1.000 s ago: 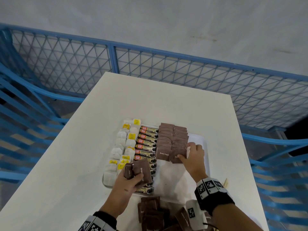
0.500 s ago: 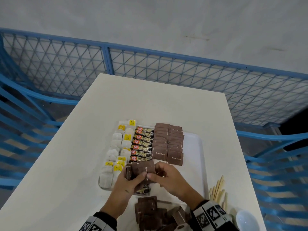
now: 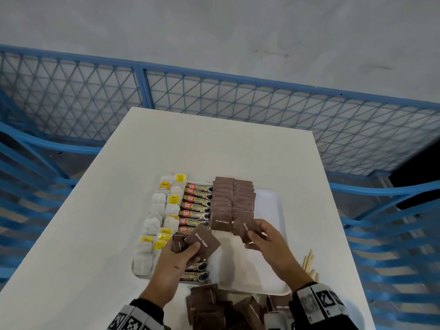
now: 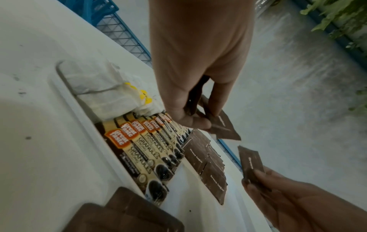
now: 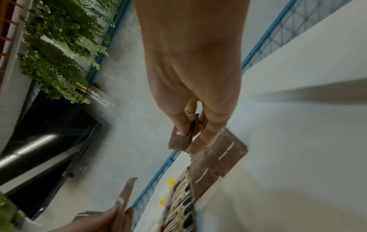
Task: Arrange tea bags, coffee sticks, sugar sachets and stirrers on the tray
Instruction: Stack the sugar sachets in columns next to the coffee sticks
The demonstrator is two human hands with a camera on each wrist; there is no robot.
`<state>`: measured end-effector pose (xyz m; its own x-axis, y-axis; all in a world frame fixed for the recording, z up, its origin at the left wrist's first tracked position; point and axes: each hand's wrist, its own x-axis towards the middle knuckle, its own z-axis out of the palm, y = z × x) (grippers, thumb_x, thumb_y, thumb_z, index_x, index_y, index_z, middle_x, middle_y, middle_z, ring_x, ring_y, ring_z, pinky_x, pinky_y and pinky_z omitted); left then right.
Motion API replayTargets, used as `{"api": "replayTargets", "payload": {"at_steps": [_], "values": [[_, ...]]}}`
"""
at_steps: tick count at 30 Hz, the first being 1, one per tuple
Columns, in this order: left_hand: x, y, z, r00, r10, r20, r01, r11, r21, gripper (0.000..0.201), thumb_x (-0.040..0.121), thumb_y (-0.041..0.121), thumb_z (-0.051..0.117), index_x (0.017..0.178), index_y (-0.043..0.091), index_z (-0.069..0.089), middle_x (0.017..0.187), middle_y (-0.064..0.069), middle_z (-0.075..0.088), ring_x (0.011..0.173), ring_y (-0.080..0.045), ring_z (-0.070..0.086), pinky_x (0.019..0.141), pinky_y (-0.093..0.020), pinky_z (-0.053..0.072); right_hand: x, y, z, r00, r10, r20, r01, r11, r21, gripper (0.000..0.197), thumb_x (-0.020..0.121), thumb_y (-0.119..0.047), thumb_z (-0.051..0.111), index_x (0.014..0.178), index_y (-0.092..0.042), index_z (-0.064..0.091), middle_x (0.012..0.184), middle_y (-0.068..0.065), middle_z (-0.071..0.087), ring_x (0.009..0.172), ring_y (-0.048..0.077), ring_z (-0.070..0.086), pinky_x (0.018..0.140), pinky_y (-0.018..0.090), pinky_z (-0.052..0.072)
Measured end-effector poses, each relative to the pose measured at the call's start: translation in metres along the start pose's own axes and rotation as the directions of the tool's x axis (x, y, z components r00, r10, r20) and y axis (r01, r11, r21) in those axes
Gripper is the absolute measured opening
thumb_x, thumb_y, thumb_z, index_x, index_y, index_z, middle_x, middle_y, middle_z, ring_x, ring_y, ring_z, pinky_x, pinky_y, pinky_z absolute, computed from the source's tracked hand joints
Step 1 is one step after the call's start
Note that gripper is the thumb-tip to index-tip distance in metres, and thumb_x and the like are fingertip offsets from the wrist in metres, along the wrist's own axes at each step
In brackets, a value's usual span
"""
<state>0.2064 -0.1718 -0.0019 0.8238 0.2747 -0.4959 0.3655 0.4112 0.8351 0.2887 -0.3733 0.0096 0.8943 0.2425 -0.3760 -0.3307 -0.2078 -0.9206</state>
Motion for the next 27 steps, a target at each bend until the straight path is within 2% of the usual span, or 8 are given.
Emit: {"api": "replayTargets", "payload": {"at_steps": [3, 6, 9, 12, 16, 18, 21, 27], "values": [[0.005, 0.007, 0.01, 1.0, 0.003, 0.012, -0.003, 1.0, -0.001, 0.017, 0.088, -0.004, 0.056, 0.104, 0.001, 0.059, 0.097, -0.016, 0.067, 0.086, -0.026, 0.065, 0.069, -0.027, 0.058, 0.007, 0.005, -0.011, 0.999, 0.002, -0.038, -0.007, 0.991, -0.135, 0.022, 0.091, 0.002, 0.052, 0.099, -0.016, 0.06, 0.093, 0.007, 0.065, 0.078, 0.02, 0.061, 0.063, 0.015, 0.052], [0.014, 0.014, 0.024, 0.999, 0.029, -0.025, -0.025, 0.988, 0.153, 0.005, 0.09, 0.007, 0.059, 0.091, 0.009, 0.063, 0.083, -0.006, 0.068, 0.074, -0.016, 0.064, 0.062, -0.022, 0.055, 0.014, 0.008, -0.021, 0.997, -0.013, -0.079, -0.008, 0.965, -0.264, 0.02, 0.084, -0.002, 0.064, 0.095, -0.018, 0.06, 0.084, 0.004, 0.065, 0.068, 0.013, 0.056, 0.057, 0.01, 0.044], [0.028, 0.016, 0.033, 0.997, 0.068, -0.026, -0.054, 0.926, 0.374, 0.005, 0.088, 0.014, 0.062, 0.083, 0.014, 0.065, 0.07, -0.002, 0.065, 0.063, -0.013, 0.058, 0.059, -0.021, 0.047, 0.022, 0.008, -0.025, 0.997, -0.03, -0.07, 0.004, 0.939, -0.345, 0.017, 0.081, -0.008, 0.069, 0.084, -0.021, 0.059, 0.075, -0.005, 0.061, 0.064, 0.006, 0.052, 0.059, 0.013, 0.042], [0.043, 0.017, 0.041, 1.0, 0.022, 0.012, -0.025, 0.901, 0.433, 0.008, 0.088, 0.009, 0.062, 0.092, 0.003, 0.064, 0.07, -0.01, 0.064, 0.058, -0.015, 0.058, 0.06, -0.024, 0.05, 0.033, 0.009, -0.023, 0.998, -0.036, -0.043, 0.015, 0.91, -0.414, 0.02, 0.079, -0.011, 0.071, 0.073, -0.026, 0.059, 0.072, -0.005, 0.061, 0.067, 0.009, 0.053, 0.065, 0.021, 0.046], [0.057, 0.02, 0.053, 0.997, 0.072, 0.014, -0.068, 0.835, 0.547, 0.01, 0.085, 0.001, 0.062, 0.082, 0.01, 0.059, 0.067, -0.007, 0.063, 0.044, -0.005, 0.059, 0.046, -0.012, 0.047, 0.046, 0.012, -0.02, 0.999, -0.021, -0.031, 0.005, 0.896, -0.443, 0.028, 0.076, -0.007, 0.071, 0.066, -0.029, 0.057, 0.07, -0.005, 0.057, 0.068, 0.012, 0.051, 0.066, 0.026, 0.045], [0.061, 0.02, 0.057, 0.996, 0.094, -0.01, -0.069, 0.792, 0.607, 0.018, 0.084, 0.0, 0.062, 0.076, 0.014, 0.055, 0.066, -0.003, 0.059, 0.049, -0.01, 0.059, 0.044, -0.011, 0.043, 0.05, 0.013, -0.02, 0.999, -0.018, -0.042, -0.003, 0.89, -0.456, 0.029, 0.077, -0.006, 0.07, 0.066, -0.027, 0.055, 0.07, -0.008, 0.056, 0.066, 0.009, 0.051, 0.062, 0.018, 0.042], [0.065, 0.02, 0.058, 0.99, 0.139, -0.003, -0.089, 0.651, 0.753, 0.017, 0.082, 0.005, 0.063, 0.074, 0.017, 0.054, 0.071, -0.001, 0.06, 0.07, -0.02, 0.061, 0.061, -0.02, 0.046, 0.053, 0.016, -0.021, 0.996, -0.037, -0.075, -0.006, 0.86, -0.51, 0.02, 0.078, -0.008, 0.071, 0.073, -0.02, 0.056, 0.077, -0.004, 0.056, 0.067, 0.006, 0.049, 0.057, 0.01, 0.035], [0.068, 0.017, 0.059, 0.974, 0.222, 0.049, -0.144, 0.44, 0.886, 0.004, 0.085, 0.01, 0.059, 0.089, 0.01, 0.06, 0.08, -0.002, 0.057, 0.077, -0.016, 0.049, 0.06, -0.016, 0.029, 0.056, 0.021, -0.021, 0.994, -0.059, -0.09, -0.002, 0.829, -0.559, 0.019, 0.076, -0.011, 0.073, 0.078, -0.019, 0.056, 0.084, 0.001, 0.057, 0.066, 0.001, 0.046, 0.058, 0.004, 0.038]]}}
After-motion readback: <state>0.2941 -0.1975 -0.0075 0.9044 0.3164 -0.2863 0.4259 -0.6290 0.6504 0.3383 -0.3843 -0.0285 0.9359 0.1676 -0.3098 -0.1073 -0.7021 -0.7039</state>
